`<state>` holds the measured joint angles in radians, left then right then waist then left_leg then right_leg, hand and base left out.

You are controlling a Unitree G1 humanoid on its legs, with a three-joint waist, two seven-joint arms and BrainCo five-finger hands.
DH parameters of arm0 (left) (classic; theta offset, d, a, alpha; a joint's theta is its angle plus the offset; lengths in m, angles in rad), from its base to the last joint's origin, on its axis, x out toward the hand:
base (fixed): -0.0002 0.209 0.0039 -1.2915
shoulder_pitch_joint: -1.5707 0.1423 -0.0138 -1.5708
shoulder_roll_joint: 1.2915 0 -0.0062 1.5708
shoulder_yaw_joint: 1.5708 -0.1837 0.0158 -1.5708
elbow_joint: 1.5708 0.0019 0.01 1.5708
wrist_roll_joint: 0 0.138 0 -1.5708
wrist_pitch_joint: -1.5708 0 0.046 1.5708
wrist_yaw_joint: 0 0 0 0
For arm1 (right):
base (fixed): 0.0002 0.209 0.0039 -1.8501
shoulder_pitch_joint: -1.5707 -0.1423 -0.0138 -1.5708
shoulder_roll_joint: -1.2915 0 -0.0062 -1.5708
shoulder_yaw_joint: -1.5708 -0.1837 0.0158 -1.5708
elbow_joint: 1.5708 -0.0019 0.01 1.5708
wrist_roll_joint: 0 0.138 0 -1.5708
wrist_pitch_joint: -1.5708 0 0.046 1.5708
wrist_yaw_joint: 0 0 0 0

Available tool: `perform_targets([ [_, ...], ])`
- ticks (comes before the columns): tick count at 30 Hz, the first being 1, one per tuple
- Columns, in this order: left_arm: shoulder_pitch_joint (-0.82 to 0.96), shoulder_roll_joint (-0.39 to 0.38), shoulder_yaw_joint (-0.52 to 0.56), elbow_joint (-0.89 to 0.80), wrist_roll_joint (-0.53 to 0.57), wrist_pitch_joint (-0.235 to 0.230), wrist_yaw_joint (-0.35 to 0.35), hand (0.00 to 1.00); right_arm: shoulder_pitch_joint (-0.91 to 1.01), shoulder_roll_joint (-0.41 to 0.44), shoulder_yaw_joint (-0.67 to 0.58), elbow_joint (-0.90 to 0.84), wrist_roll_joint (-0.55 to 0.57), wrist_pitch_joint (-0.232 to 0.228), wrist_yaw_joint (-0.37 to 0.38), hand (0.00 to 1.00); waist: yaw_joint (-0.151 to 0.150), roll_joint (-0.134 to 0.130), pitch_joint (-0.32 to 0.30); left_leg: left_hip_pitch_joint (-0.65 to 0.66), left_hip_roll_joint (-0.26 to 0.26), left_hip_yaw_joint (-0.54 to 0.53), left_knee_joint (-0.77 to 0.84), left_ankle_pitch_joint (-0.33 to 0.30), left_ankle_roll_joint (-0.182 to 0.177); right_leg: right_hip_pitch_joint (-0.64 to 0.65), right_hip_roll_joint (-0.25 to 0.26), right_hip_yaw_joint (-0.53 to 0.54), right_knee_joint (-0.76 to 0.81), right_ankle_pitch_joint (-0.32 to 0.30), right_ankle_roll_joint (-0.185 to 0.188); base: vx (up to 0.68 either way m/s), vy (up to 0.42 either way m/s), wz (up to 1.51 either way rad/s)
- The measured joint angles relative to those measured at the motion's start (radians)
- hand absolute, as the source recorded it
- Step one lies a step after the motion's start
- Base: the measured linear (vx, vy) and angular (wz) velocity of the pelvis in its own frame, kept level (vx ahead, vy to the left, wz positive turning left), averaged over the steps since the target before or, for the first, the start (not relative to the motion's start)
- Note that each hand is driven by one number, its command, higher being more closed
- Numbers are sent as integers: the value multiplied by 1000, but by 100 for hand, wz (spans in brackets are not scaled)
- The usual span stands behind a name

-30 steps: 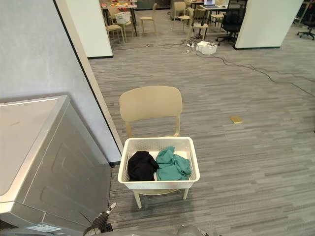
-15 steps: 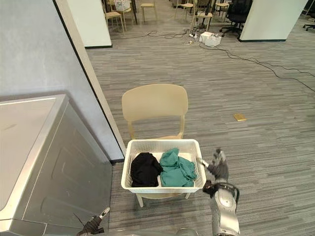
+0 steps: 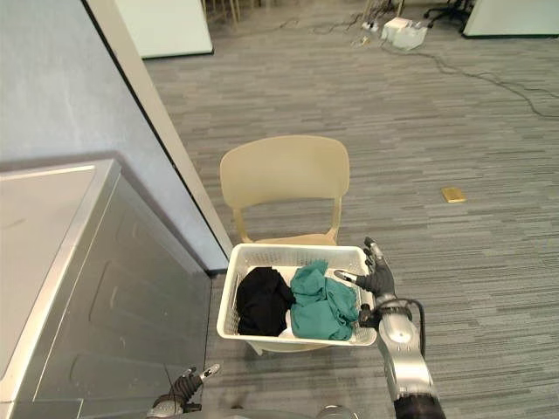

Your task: Pick up the laundry basket with both hands and put the clothes into the washing machine.

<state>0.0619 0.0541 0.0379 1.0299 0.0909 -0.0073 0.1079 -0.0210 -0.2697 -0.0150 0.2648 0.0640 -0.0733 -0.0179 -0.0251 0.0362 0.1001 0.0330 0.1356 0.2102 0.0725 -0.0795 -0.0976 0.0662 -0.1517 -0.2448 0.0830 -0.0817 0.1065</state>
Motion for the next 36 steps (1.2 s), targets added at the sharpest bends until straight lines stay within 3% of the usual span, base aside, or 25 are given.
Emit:
perform_targets([
  [5, -27, 16, -11, -10, 2, 0, 0, 0, -143, -56, 88, 92, -45, 9, 14, 0, 22, -16, 43, -56, 8, -46, 15, 17, -1, -24, 9, -33, -2, 44, -8, -25, 13, 26],
  [7, -47, 22, -25, -11, 1, 0, 1, 0, -202, -65, 129, 142, -70, 10, 24, 0, 44, -17, 72, -81, 6, -60, 18, 21, 3, -38, 8, -39, -10, 64, -10, -39, 44, 17],
  [16, -95, 40, -26, -49, 1, 0, 21, 0, -315, -35, 270, 269, -98, 17, 43, 0, 94, -43, 157, -178, 5, -106, 77, 38, 4, -73, 1, -59, -13, 68, -9, -61, 9, 16],
  [20, -124, 47, -25, -57, -1, 0, 36, 0, -338, -28, 308, 275, -114, 24, 43, 0, 96, -62, 203, -203, 8, -125, 80, 54, 2, -91, 1, -68, -11, 68, -9, -108, 4, 8],
  [29, -179, 72, -26, -97, -20, -1, 75, 0, -459, -9, 305, 389, -116, 45, 12, 0, 107, -87, 285, -311, 2, -158, 81, 102, 4, -180, 9, -89, 7, 72, -16, -154, 12, 10],
  [36, -224, 79, -26, -130, -85, -3, 115, 0, -633, -26, 229, 518, -116, 66, -70, 0, 149, -87, 354, -372, 3, -204, 29, 175, 11, -249, 14, -121, 26, 84, -32, -124, 14, 16],
])
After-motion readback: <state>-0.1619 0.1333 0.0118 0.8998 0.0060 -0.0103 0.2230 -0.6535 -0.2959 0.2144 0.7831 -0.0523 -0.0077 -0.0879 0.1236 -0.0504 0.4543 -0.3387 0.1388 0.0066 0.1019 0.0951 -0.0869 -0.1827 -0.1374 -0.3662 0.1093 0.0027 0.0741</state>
